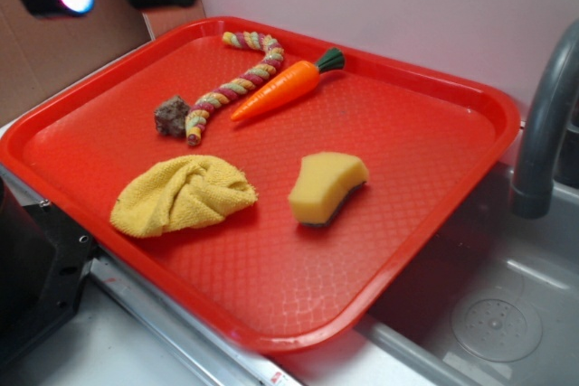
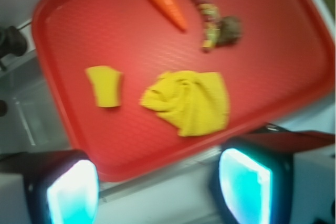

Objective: Grab the green sponge.

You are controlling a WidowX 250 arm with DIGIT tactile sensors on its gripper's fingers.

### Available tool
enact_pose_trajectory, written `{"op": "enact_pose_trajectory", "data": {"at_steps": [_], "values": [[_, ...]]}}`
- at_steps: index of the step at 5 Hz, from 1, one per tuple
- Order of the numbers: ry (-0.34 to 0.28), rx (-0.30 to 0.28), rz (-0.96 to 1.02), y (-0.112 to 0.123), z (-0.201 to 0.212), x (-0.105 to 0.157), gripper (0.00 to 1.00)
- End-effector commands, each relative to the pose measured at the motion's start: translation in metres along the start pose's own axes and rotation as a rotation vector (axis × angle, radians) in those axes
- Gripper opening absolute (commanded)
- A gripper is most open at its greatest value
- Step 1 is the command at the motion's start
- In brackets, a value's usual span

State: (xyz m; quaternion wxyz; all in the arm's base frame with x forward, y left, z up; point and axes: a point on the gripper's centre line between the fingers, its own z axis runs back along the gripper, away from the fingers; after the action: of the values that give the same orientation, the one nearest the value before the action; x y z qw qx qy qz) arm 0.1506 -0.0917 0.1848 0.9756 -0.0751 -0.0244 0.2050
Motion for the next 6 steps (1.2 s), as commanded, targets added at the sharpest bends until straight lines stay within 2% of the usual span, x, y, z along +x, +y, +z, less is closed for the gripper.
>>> {"op": "enact_pose_trajectory", "data": {"at_steps": [1, 2, 3, 4, 5, 6], "values": [[-0.090, -0.009, 0.123, -0.035, -0.043, 0.028, 1.00], [-0.096, 0.034, 0.137, -0.045, -0.081, 0.040, 1.00], [-0.084, 0.052, 0.142, -0.045, -0.113, 0.047, 1.00], [-0.047, 0.089, 0.153, -0.045, -0.145, 0.053, 1.00], [-0.055, 0.126, 0.162, -0.045, -0.167, 0.053, 1.00], [-0.060, 0.130, 0.169, -0.043, -0.177, 0.053, 0.96]]}}
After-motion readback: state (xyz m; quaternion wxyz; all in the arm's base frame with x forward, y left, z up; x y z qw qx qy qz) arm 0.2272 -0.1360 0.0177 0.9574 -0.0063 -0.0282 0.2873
